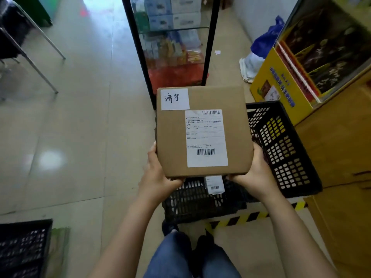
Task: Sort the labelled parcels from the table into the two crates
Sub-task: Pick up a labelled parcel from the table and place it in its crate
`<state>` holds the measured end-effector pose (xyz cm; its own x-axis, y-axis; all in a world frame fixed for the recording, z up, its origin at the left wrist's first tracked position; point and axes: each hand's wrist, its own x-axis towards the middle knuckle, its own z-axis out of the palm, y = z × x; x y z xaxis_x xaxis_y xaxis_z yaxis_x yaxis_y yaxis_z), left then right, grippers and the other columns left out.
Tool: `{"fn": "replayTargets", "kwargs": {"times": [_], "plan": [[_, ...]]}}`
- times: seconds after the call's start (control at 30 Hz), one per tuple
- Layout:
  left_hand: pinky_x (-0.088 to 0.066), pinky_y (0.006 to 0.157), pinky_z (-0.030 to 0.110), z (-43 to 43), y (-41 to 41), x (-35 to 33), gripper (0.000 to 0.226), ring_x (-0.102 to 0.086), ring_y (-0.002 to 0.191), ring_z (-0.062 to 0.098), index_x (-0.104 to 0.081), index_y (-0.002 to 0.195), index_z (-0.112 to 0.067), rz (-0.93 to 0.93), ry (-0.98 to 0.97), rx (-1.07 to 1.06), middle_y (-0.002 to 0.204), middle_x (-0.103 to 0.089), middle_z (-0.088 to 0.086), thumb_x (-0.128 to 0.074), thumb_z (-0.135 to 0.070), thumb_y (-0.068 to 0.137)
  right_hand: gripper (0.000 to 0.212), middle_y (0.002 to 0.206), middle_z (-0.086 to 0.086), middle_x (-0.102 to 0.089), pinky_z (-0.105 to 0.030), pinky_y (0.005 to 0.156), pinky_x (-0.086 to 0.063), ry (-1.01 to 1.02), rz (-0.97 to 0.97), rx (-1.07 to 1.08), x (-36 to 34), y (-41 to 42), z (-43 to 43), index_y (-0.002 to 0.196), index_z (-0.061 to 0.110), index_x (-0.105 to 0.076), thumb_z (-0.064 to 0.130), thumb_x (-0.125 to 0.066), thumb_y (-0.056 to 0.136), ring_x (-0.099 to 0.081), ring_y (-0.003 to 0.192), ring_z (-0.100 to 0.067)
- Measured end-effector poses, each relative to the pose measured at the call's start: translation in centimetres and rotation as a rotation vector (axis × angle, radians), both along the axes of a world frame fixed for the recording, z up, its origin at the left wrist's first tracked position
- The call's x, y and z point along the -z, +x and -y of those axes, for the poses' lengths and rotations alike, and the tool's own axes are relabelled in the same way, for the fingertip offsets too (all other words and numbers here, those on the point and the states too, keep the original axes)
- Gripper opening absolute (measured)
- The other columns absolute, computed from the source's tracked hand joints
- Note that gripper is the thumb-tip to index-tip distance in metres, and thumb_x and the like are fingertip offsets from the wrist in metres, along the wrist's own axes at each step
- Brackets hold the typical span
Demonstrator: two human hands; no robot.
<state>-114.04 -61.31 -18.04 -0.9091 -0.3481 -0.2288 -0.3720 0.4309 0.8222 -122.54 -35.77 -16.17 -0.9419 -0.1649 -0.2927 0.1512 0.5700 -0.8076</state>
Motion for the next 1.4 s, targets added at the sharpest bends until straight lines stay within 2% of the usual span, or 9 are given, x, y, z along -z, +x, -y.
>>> {"fn": "replayTargets", "kwargs": {"times": [0.13,0.27,0.47,0.57,0.7,0.87,0.97,1.1,1.4], "plan": [[-0.05,0.093,0.043,1.5,-3.5,4.0,0.119,-0.053,0.117,0.016,-0.006,0.144,-0.041,0.069,0.018,0.001,0.137,-0.044,-0.006,-0.082,-0.041,0.052,0.108,0.108,0.027,-0.049,-0.004,0.066,-0.04,0.019,0.063,0.012,4.2,-2.9,1.5,0.149,0.026,-0.019,0.006,-0.087,0.067,-0.051,0.094,0.011],[-0.045,0.076,0.016,1.3,-6.4,10.0,0.119,-0.055,0.108,0.009,-0.002,0.149,-0.033,0.137,0.083,-0.047,0.134,-0.046,-0.007,-0.083,-0.022,0.063,0.106,0.119,0.011,-0.054,-0.005,0.07,-0.042,0.041,0.072,0.002,10.9,-6.0,2.1,0.147,0.026,-0.021,0.002,-0.085,0.065,-0.055,0.106,-0.008],[-0.049,0.098,0.039,-0.5,-8.1,19.1,0.117,-0.049,0.125,0.011,-0.008,0.15,-0.039,0.212,0.069,-0.19,0.144,-0.041,-0.011,-0.081,-0.025,0.059,0.107,0.109,0.022,-0.05,-0.002,0.065,-0.038,0.065,0.148,-0.043,20.0,-9.9,2.3,0.149,0.031,-0.017,0.01,-0.085,0.069,-0.051,0.09,0.012],[-0.05,0.096,0.043,-1.3,-8.3,22.1,0.115,-0.047,0.128,0.013,-0.008,0.148,-0.042,0.262,0.068,-0.237,0.145,-0.04,-0.011,-0.078,-0.025,0.058,0.111,0.113,0.019,-0.05,-0.006,0.068,-0.037,0.091,0.185,-0.078,23.3,-10.7,2.3,0.151,0.033,-0.013,0.012,-0.085,0.07,-0.051,0.096,-0.001],[-0.054,0.086,0.042,-1.1,-9.1,25.2,0.111,-0.052,0.119,0.014,-0.016,0.147,-0.034,0.326,-0.006,-0.253,0.139,-0.044,-0.008,-0.078,-0.026,0.055,0.111,0.121,0.011,-0.053,-0.026,0.078,-0.045,0.091,0.203,-0.099,26.9,-10.8,2.8,0.149,0.037,-0.012,0.01,-0.084,0.069,-0.055,0.105,-0.011],[-0.051,0.089,0.05,-0.5,-10.9,28.1,0.109,-0.045,0.121,0.023,-0.018,0.146,-0.023,0.396,-0.081,-0.233,0.14,-0.039,0.0,-0.075,-0.032,0.054,0.106,0.109,0.018,-0.052,-0.027,0.073,-0.045,0.077,0.219,-0.074,30.4,-11.7,4.4,0.149,0.033,-0.015,0.016,-0.083,0.069,-0.055,0.098,-0.01],[-0.051,0.089,0.048,0.3,-12.0,29.7,0.111,-0.05,0.121,0.022,-0.017,0.146,-0.025,0.394,-0.084,-0.238,0.14,-0.043,-0.003,-0.076,-0.03,0.052,0.106,0.111,0.023,-0.053,-0.027,0.08,-0.047,0.042,0.22,-0.051,32.4,-12.5,5.0,0.148,0.033,-0.017,0.017,-0.085,0.068,-0.056,0.099,-0.005],[-0.045,0.099,0.041,0.9,-12.9,31.6,0.111,-0.041,0.128,0.019,-0.016,0.148,-0.018,0.381,-0.091,-0.234,0.142,-0.038,0.001,-0.082,-0.017,0.06,0.111,0.114,0.029,-0.048,-0.009,0.078,-0.042,-0.004,0.239,-0.046,34.7,-13.1,5.6,0.15,0.032,-0.016,0.011,-0.087,0.067,-0.052,0.101,0.013],[-0.036,0.11,0.039,1.3,-12.5,33.7,0.13,-0.022,0.143,0.021,0.017,0.152,-0.02,0.507,-0.098,-0.193,0.159,-0.006,-0.003,-0.083,-0.017,0.069,0.108,0.116,0.028,-0.043,-0.012,0.079,-0.042,0.015,0.275,-0.107,37.2,-14.0,7.0,0.151,0.027,-0.012,0.003,-0.081,0.071,-0.05,0.105,0.009]]}}
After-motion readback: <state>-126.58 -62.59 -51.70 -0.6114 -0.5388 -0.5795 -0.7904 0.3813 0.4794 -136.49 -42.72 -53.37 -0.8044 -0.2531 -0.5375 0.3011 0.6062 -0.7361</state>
